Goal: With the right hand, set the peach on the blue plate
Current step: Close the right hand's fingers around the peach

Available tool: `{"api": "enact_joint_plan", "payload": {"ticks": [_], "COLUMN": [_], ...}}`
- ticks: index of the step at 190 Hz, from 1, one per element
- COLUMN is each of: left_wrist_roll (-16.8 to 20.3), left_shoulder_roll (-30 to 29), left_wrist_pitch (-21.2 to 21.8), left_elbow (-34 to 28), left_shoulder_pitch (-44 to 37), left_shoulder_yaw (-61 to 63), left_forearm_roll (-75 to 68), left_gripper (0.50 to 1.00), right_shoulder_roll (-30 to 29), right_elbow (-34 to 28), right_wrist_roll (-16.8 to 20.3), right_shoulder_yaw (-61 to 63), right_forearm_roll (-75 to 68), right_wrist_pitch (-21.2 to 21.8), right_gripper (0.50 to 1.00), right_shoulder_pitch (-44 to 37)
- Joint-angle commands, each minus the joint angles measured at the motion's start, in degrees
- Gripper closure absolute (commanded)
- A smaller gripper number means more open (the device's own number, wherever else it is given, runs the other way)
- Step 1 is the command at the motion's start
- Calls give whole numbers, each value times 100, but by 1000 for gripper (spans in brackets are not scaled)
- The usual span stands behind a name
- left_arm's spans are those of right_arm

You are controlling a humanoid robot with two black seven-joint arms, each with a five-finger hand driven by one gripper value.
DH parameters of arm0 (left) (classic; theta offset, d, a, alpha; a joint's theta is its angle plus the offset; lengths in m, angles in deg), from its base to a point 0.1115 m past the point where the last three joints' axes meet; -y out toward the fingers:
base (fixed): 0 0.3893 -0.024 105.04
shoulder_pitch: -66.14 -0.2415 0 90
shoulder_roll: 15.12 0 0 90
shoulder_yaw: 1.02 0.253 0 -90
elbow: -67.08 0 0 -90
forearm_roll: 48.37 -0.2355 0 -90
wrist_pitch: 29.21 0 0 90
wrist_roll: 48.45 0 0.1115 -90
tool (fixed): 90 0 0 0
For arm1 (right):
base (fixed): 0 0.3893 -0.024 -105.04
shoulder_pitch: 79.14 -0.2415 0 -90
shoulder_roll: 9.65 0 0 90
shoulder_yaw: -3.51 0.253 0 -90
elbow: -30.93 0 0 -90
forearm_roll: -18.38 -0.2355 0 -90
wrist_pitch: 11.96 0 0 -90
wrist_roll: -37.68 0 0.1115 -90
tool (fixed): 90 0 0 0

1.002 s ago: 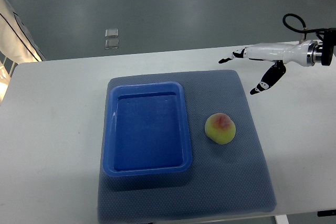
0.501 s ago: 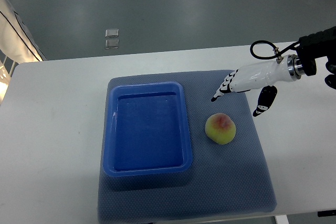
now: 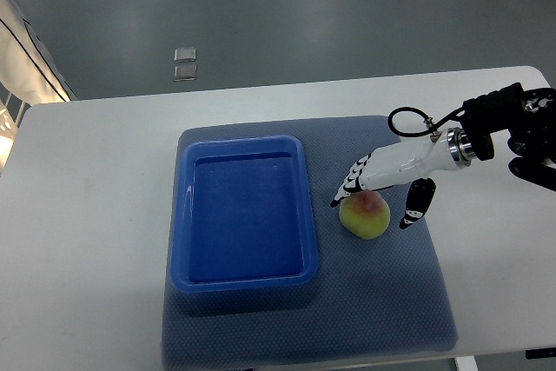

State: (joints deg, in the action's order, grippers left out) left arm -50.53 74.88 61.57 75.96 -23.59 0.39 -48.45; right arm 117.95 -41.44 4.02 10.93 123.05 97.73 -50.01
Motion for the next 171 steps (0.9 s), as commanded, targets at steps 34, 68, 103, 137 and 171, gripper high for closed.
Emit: {"api": "enact_joint_plan", "payload": {"ticks": [34,68,103,137,171], "left_wrist_roll": [7,-2,7,-2,7], "left_shoulder_roll": [0,0,0,0,0], "left_wrist_pitch": [0,0,0,0,0], "left_elbow": [0,0,-9,0,0], "left_shoulder_pitch": [0,0,0,0,0], "left_shoulder_yaw": [0,0,0,0,0], "left_forearm_roll": [-1,-1,-1,-1,-1], "left_gripper": [500,500,500,500,500], "right_shoulder_roll": [-262,-376,-446,-473,-517], "right_elbow": [179,285,294,311,346], "right_wrist_roll": [176,167,185,193,211], "right_shoulder_yaw": [102,102,154,286,286], "right_forearm_roll": [-7,-25,-34,-25,-42], "right_wrist_pitch": [-106,-247,-273,-317,-317], "right_gripper": [572,572,572,574,595], "right_shoulder_pitch": [119,286,506,629,664]}}
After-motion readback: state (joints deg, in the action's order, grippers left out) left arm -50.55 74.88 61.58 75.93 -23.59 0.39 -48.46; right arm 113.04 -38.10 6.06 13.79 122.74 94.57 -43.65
